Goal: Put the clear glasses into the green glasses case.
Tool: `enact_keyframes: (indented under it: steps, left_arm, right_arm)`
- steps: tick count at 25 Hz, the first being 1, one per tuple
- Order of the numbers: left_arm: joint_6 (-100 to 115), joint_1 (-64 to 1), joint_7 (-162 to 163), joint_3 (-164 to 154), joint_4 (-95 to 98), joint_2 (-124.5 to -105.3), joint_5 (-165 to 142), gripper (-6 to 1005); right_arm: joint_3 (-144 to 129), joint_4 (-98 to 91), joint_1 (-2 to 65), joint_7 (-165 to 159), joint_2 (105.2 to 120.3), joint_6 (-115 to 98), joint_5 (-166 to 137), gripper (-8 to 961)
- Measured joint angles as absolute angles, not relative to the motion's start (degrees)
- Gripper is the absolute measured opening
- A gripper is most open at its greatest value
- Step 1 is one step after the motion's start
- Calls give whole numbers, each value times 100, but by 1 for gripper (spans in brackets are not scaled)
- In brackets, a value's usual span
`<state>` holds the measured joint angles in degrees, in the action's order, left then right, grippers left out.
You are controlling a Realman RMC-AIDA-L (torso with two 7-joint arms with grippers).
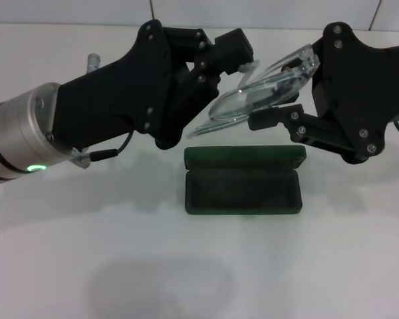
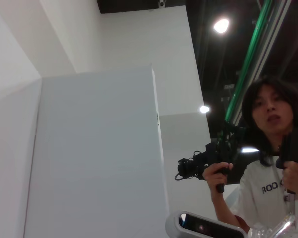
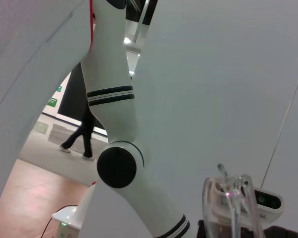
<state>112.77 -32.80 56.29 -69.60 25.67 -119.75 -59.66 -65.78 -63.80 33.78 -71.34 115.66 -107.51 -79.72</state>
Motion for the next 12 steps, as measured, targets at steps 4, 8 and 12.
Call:
enact_keyframes:
  steps: [4, 8, 12]
  left_arm:
    - [11276, -3271, 5626, -6962, 2567, -11979, -5995, 21]
    - [11276, -3258, 5619, -6962, 2564, -11982, -5994, 22]
    - [11267, -3251, 5586, -6934, 2532, -11981, -5967, 22]
  right_arm:
    - [-6597, -6379, 3376, -7115, 11566, -10735, -7972, 69]
    - [-6602, -6374, 3375, -7113, 11567, -10702, -7971, 69]
    - [-6607, -6372, 3375, -7111, 11567, -10696, -7971, 70]
